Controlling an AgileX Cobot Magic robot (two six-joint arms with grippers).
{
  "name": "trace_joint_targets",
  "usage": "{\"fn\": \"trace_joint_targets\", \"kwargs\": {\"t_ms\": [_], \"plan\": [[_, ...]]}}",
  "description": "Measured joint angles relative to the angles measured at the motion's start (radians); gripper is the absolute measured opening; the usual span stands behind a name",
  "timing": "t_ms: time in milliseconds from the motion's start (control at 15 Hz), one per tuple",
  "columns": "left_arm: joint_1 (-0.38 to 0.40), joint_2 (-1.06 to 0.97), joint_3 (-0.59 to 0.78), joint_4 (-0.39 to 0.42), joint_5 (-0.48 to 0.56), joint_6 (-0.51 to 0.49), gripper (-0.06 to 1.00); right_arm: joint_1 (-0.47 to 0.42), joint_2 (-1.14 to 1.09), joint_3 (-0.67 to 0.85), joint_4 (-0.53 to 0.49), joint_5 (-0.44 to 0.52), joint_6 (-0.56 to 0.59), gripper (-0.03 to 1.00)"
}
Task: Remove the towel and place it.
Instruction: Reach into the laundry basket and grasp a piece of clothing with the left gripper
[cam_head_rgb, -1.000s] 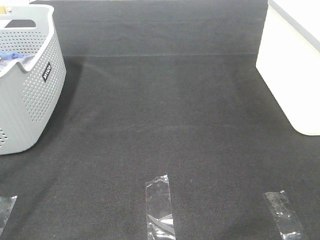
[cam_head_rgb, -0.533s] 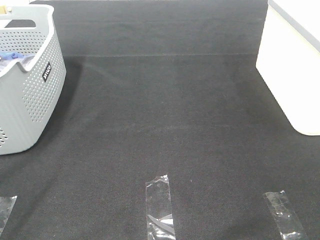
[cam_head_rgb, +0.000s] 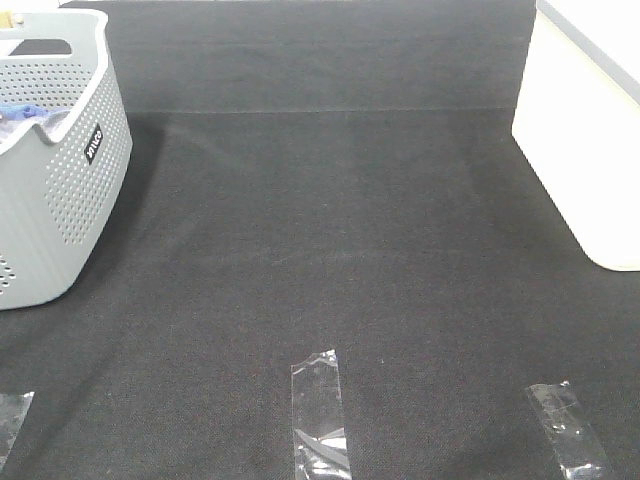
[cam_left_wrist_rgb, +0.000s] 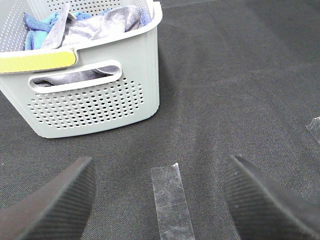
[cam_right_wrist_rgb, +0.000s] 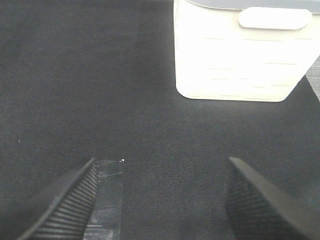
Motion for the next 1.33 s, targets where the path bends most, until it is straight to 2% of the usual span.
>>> {"fn": "trace_joint_targets", "kwargs": {"t_ms": [1333], "plan": [[0.0, 0.0, 0.0, 0.0, 0.0, 0.0, 0.69, 0.0, 0.0, 0.0, 0.0, 0.0, 0.0, 0.67]]}}
